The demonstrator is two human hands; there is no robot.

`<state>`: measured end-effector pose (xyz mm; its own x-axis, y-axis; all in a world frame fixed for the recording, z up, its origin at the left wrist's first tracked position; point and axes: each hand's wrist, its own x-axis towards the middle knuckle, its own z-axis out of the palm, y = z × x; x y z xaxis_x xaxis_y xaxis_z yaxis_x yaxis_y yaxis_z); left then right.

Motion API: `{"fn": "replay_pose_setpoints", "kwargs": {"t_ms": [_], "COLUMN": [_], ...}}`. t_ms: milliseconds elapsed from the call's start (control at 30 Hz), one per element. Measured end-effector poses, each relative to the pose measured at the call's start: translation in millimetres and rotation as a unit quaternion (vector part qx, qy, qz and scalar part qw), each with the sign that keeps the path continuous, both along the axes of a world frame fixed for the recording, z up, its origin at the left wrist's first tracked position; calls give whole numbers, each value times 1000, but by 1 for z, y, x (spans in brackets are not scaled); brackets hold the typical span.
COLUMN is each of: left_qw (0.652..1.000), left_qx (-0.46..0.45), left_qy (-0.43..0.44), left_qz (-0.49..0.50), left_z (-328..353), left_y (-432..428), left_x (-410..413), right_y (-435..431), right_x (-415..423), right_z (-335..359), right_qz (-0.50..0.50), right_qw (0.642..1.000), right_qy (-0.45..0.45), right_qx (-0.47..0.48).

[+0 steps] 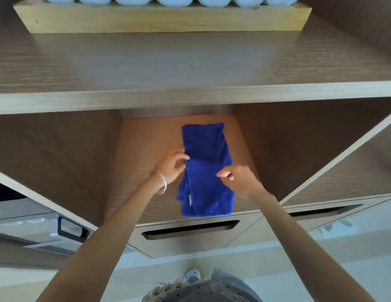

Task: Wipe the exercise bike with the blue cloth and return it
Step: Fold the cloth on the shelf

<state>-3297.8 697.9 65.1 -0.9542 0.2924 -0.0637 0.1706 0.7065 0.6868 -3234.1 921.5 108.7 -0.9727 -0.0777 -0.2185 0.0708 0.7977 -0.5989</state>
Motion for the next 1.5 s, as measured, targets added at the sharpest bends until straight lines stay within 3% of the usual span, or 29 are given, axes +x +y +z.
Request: {"fn": "replay_pose_setpoints", "kwargs": {"t_ms": [200, 433, 633, 800, 967, 1033, 1100, 1167, 1300, 1500], "left_qw": [974, 964, 946, 943, 920, 935, 969, 983, 982, 968], "left_qx": [-186, -143, -251, -298, -385, -346, -236, -174, -148, -172], "left_qy": [85, 208, 83, 108, 78, 75, 63, 65, 95, 179], "left_qz": [-94, -86, -190, -104, -3, 15, 24, -6, -64, -41], "left_z": [-26, -9, -9, -22, -23, -22, -17, -13, -12, -3], "left_y": [-6, 9, 51, 36, 9, -5, -22, -44, -70, -78], "left_x": [18, -9, -41, -6, 62, 83, 94, 96, 96, 94], "right_y": [-30, -31, -14, 22, 31, 30, 28, 19, -12, -16], "right_x": [49, 45, 42, 30, -1, -8, -8, -1, 12, 8], "right_z": [-32, -28, -26, -30, -32, -29, -26, -26, -36, -38], "right_qz": [79, 30, -34, -61, 30, 75, 86, 93, 134, 140], "right_qw": [985, 978, 970, 967, 984, 983, 981, 982, 981, 971], "right_qy": [-8, 41, 29, 26, 21, 19, 44, 73, 65, 112], "right_qx": [151, 200, 240, 245, 177, 169, 170, 149, 126, 155]}}
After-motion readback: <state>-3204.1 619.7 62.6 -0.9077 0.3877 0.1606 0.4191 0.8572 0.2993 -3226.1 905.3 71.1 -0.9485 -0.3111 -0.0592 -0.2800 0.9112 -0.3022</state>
